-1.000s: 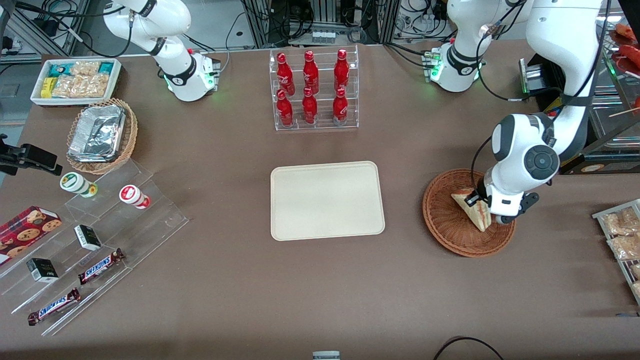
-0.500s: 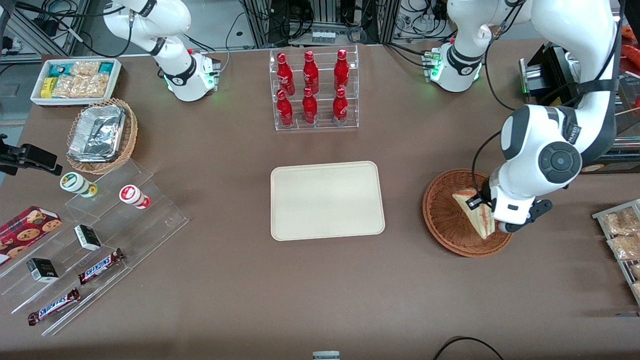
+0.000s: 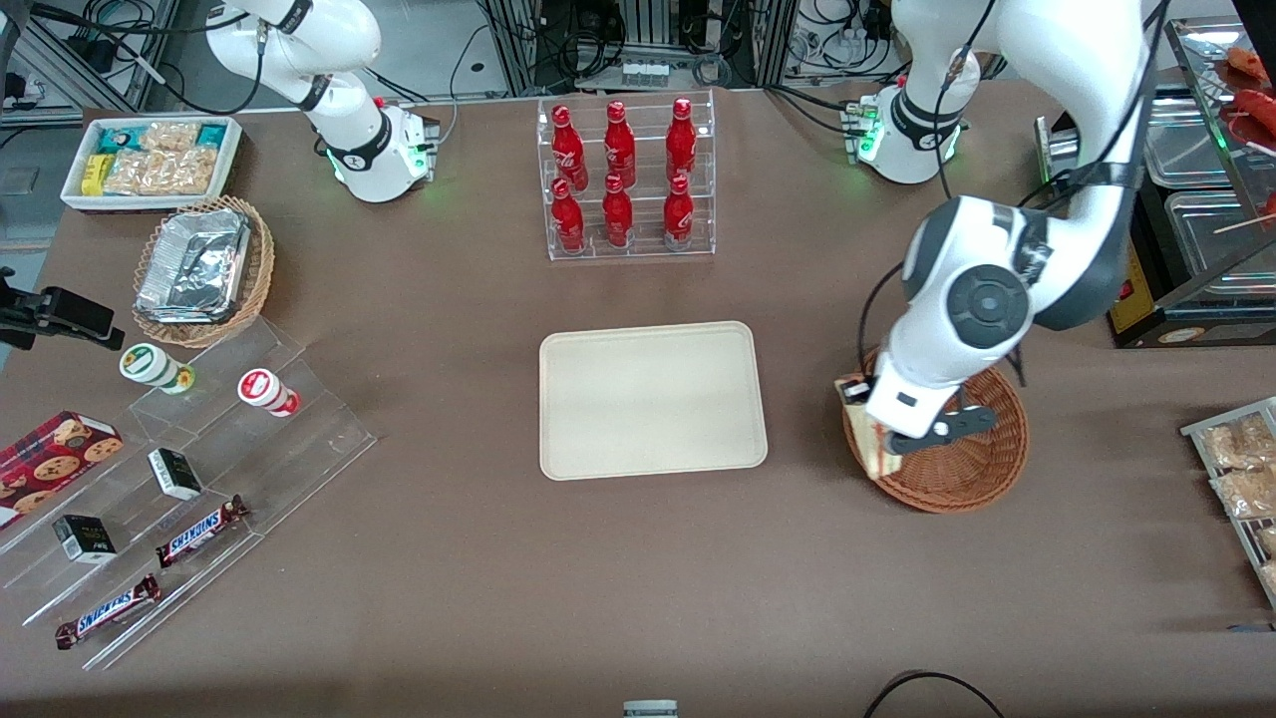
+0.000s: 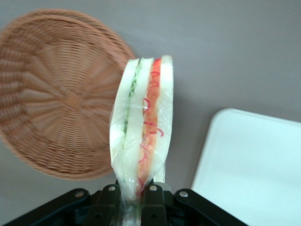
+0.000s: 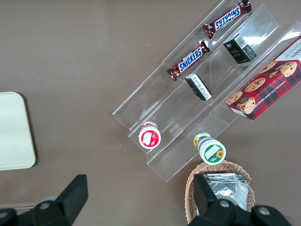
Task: Place sandwich from basket to tray
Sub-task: 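Lift the sandwich out of the basket and carry it toward the tray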
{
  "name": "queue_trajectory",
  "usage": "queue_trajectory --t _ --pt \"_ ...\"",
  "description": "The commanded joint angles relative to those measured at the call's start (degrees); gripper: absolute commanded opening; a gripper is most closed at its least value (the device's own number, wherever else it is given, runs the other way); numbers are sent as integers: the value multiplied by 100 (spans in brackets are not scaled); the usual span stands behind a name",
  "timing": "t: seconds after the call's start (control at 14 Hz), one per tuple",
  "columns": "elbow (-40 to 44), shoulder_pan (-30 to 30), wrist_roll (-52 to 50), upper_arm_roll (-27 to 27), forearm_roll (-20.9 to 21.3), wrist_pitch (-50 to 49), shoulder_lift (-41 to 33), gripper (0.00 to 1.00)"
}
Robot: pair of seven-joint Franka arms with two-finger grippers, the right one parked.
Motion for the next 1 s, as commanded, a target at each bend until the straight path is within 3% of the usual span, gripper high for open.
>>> queue_trajectory --t 0.0,0.57,0.93 --pt "521 -437 34 69 -152 -129 469 0" --pt "2040 -1659 -1116 78 -143 -15 1928 0" --pt "2366 -2186 -1766 87 -117 548 2456 0"
